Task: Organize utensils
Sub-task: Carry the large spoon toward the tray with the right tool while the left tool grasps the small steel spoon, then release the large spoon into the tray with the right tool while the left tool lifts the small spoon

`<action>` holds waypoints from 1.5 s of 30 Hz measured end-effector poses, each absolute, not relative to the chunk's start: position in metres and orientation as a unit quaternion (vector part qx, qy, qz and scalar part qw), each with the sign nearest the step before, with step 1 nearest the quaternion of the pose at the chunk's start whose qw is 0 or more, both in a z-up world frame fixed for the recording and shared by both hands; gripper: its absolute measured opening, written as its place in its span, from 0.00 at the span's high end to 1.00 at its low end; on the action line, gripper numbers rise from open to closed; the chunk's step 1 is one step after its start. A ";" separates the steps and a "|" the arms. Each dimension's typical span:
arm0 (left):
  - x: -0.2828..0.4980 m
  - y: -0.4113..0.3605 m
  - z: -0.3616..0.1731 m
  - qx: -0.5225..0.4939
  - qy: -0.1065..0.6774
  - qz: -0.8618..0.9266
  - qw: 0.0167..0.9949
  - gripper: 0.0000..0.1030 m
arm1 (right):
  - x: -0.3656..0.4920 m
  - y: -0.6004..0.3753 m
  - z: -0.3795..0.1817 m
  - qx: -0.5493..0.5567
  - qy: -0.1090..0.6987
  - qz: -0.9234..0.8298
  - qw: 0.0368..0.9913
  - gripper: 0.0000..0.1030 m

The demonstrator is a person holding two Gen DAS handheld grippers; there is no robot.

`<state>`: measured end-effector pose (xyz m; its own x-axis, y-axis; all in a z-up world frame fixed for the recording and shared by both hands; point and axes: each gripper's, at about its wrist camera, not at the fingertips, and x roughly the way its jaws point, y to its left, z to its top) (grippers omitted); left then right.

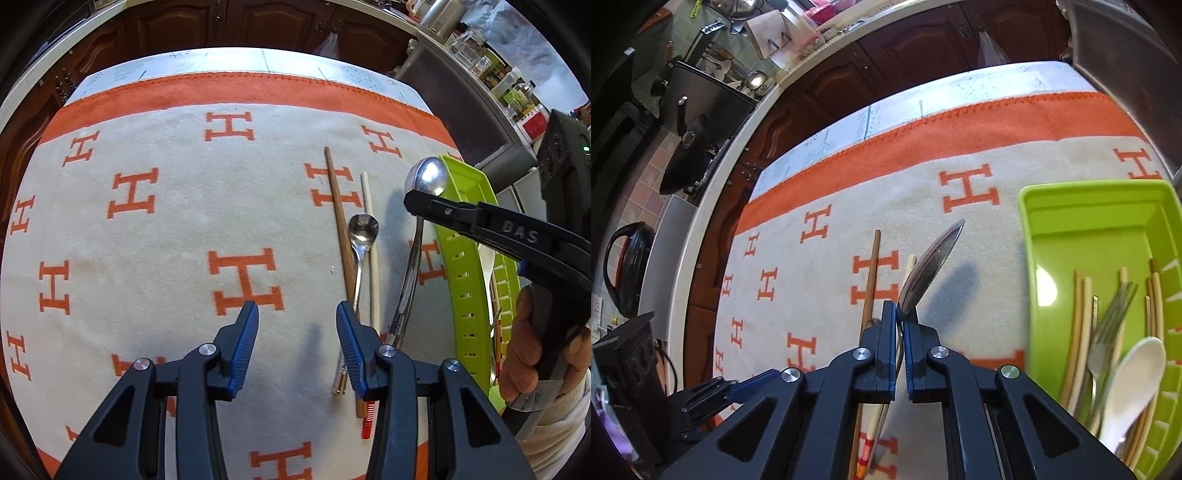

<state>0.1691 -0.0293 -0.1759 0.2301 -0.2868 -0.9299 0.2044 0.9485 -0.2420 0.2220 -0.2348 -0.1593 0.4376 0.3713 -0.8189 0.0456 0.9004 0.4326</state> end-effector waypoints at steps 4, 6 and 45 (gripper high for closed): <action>0.167 -0.040 -0.177 -0.022 0.604 -0.164 0.779 0.59 | 0.195 -0.241 -0.131 0.185 0.492 0.117 0.843 0.97; 0.167 -0.047 -0.178 -0.019 0.608 -0.168 0.776 0.59 | 0.179 -0.246 -0.115 0.187 0.472 0.126 0.852 0.97; 0.165 -0.042 -0.203 -0.057 0.646 -0.124 0.751 0.95 | 0.142 -0.305 -0.138 -0.054 0.541 0.007 0.839 0.97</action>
<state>0.1650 -0.0420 -0.2030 0.1349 -0.2602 -0.9561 0.1121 0.9627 -0.2462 0.1416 -0.3055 -0.1383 0.4142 -0.0462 -0.9090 -0.0711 0.9940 -0.0829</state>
